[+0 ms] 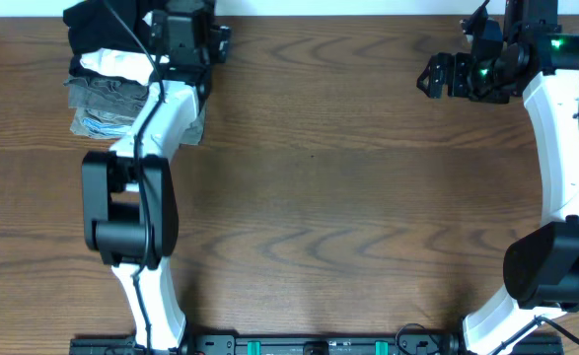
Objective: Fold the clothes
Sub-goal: 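Lower the shirt onto the stack top and open the left gripper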
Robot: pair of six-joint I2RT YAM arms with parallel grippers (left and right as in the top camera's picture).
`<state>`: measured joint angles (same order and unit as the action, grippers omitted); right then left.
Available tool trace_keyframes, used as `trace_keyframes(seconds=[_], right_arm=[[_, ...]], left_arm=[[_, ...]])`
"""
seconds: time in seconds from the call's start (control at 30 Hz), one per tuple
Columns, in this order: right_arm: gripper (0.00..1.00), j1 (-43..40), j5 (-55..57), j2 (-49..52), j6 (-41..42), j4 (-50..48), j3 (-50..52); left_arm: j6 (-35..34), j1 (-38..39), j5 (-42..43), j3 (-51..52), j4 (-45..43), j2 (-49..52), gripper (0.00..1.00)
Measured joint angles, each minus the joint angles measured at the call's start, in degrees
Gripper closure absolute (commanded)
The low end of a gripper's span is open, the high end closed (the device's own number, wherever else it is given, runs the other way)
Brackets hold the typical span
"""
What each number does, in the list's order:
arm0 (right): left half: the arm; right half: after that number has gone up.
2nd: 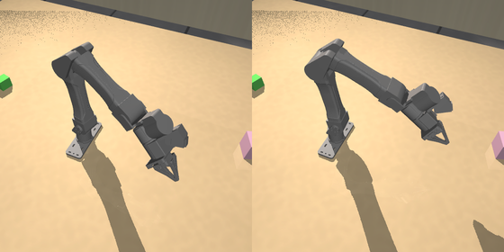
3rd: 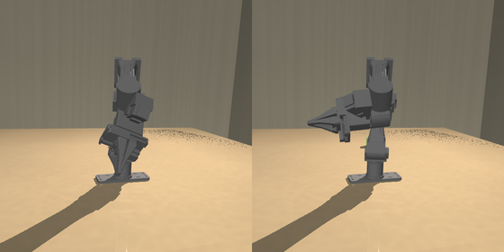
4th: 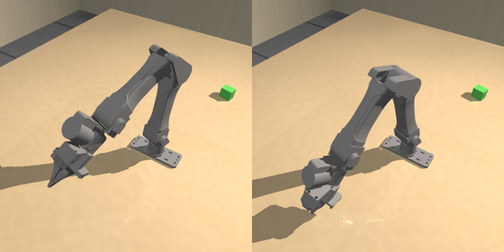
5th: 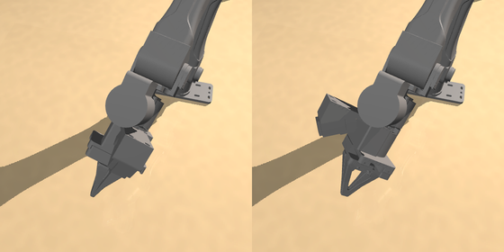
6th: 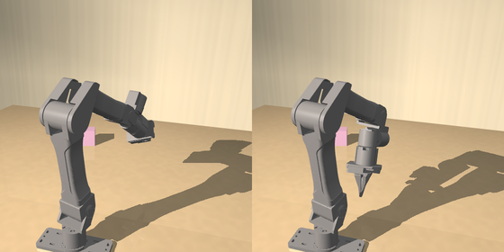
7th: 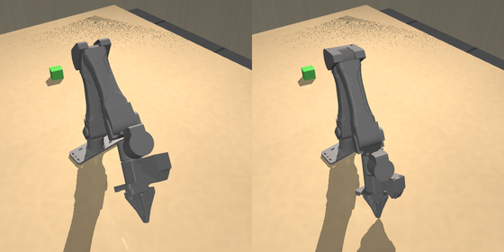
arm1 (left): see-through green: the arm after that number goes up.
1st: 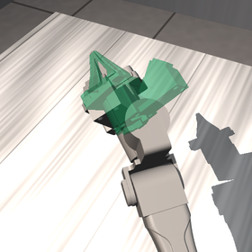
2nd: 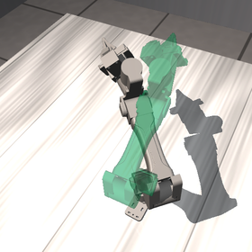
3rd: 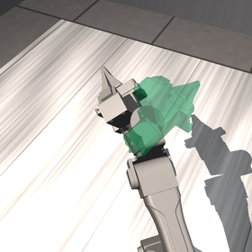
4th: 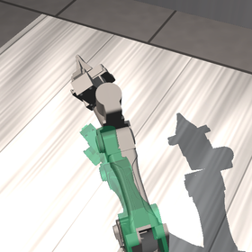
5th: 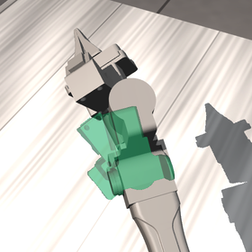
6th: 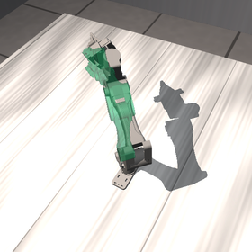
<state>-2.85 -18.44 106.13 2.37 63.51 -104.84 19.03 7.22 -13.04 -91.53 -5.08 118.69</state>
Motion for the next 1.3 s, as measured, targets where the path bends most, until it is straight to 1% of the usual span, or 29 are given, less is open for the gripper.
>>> trace_keyframes(seconds=[0.07,0.13,0.23,0.33,0.43,0.6,0.77,1.0,1.13,1.3], right_arm=[[0.01,0.0,0.0,0.0,0.0,0.0,0.0],[0.01,0.0,0.0,0.0,0.0,-0.1,0.0],[0.01,0.0,0.0,0.0,0.0,-0.1,0.4],[0.01,0.0,0.0,0.0,0.0,-0.6,1.3],[0.01,0.0,0.0,0.0,0.0,-1.6,2.6],[0.01,0.5,0.0,0.0,0.0,-2.7,4.6],[0.01,1.2,0.0,0.0,0.0,-3.0,6.8],[0.01,1.3,0.0,0.0,0.0,-3.0,7.2],[0.01,1.4,0.0,0.0,0.0,-2.8,7.2],[0.01,1.4,0.0,0.0,0.0,-2.5,7.2]], left_arm=[[0.0,1.1,0.3,0.0,-0.6,-3.5,0.02],[0.0,1.1,0.7,-0.1,-3.5,-6.5,0.02],[-0.5,-1.0,0.9,-0.8,-5.9,-9.1,0.02],[-2.7,-4.6,2.0,-1.0,-6.3,-9.3,0.02],[-6.0,-8.7,5.4,-1.0,-10.2,-7.5,0.02],[-11.8,-14.5,8.9,-1.0,-23.3,-1.4,0.02],[-14.8,-16.9,10.1,-0.9,-28.1,4.9,0.02],[-16.0,-17.1,11.0,-1.0,-28.1,11.3,0.02],[-16.2,-17.2,11.2,-1.8,-22.9,14.1,0.02],[-16.3,-17.2,11.2,-4.5,-15.3,14.7,0.02]])
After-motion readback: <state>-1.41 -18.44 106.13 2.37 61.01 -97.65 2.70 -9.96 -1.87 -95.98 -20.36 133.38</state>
